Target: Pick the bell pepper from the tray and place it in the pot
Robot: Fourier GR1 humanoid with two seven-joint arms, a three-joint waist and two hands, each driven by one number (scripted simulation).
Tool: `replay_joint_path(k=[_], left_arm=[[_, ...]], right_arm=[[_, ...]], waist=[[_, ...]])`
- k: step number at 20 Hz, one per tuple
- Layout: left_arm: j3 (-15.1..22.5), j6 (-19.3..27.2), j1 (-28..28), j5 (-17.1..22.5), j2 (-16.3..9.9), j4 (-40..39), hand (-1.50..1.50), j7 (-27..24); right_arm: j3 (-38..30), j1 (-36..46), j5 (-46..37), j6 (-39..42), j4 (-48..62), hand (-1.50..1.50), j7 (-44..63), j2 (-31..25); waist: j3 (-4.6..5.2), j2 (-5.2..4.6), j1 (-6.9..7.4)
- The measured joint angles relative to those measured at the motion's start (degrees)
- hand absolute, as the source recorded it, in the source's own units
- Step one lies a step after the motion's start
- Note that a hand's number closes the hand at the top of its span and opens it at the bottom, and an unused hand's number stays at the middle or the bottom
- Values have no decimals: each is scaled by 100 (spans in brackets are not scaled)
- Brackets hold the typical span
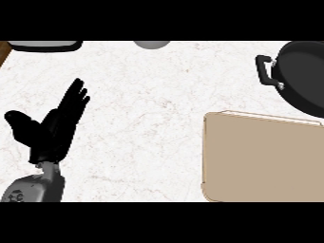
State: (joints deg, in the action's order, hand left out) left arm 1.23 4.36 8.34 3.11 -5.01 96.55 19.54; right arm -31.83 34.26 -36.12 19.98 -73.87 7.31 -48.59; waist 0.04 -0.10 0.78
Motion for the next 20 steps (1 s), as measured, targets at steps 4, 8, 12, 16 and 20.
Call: replay_joint_path(k=[4,8,12,16,20], left_arm=[[-30,-14,104,-10,36,-187,0,-118],[-1,-33,70,-11,32,-45,0,-6],[-61,-151,5,80,-29,7,0,-18],[11,-109,55,4,45,-49,0,-63],[42,-82,90,-47,70,-66,0,-68]], right_arm=[[333,631,-212,-286,902,150,66,-39],[626,1069,-445,-610,1776,150,-57,12],[853,1508,-695,-978,2718,150,-352,42],[1016,1751,-855,-1155,3522,150,-657,173],[795,1996,-698,-1248,4251,-150,-431,413]], waist=[[0,-15,32],[-3,-18,52],[-4,-32,88],[-9,-51,119],[-11,-64,145]])
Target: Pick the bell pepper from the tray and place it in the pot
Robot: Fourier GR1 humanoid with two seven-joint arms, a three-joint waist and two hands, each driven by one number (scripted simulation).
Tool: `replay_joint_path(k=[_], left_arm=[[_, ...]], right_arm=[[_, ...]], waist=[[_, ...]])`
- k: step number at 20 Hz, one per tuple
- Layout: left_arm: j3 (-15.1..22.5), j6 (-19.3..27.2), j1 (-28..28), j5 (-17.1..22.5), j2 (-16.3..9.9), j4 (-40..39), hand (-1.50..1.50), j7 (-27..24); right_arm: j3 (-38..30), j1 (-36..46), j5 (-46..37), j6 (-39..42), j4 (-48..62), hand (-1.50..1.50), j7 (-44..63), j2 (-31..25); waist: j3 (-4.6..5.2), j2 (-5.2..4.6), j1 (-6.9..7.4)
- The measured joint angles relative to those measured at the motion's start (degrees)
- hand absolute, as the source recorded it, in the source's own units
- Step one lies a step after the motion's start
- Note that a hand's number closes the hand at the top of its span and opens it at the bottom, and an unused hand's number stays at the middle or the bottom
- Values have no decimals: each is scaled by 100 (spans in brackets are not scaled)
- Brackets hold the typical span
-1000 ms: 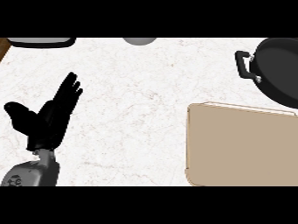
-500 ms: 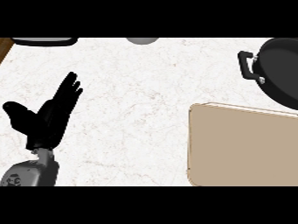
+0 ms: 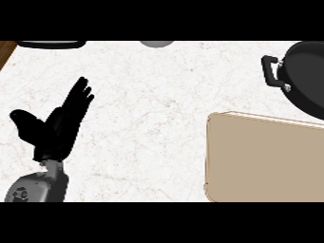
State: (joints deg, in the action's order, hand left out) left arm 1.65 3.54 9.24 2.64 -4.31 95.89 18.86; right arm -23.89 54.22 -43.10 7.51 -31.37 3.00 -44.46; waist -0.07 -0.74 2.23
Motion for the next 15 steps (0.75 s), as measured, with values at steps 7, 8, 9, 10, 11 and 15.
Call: replay_joint_path(k=[7,8,9,10,11,15], left_arm=[[-23,-13,-96,14,22,6,0,-89],[-14,-5,-82,9,28,9,0,-55],[-40,-30,-74,29,4,-1,0,-62],[-39,-15,-64,19,-2,20,0,-10],[-30,-6,-78,15,9,45,0,-3],[-71,-2,4,47,0,49,0,70]], right_arm=[[-595,303,583,14,809,-150,-128,108],[-716,331,689,-75,850,-150,-198,90],[-844,324,795,-229,878,-150,-307,108],[-976,294,906,-428,876,-150,-416,152],[-1101,316,1011,-566,864,-150,-507,124],[-1523,333,1349,-1025,897,-150,-828,-71]], waist=[[-5,-1,-3],[-7,-3,-7],[-8,-7,-5],[-9,-5,-14],[-12,-5,-14],[-10,-5,-34]])
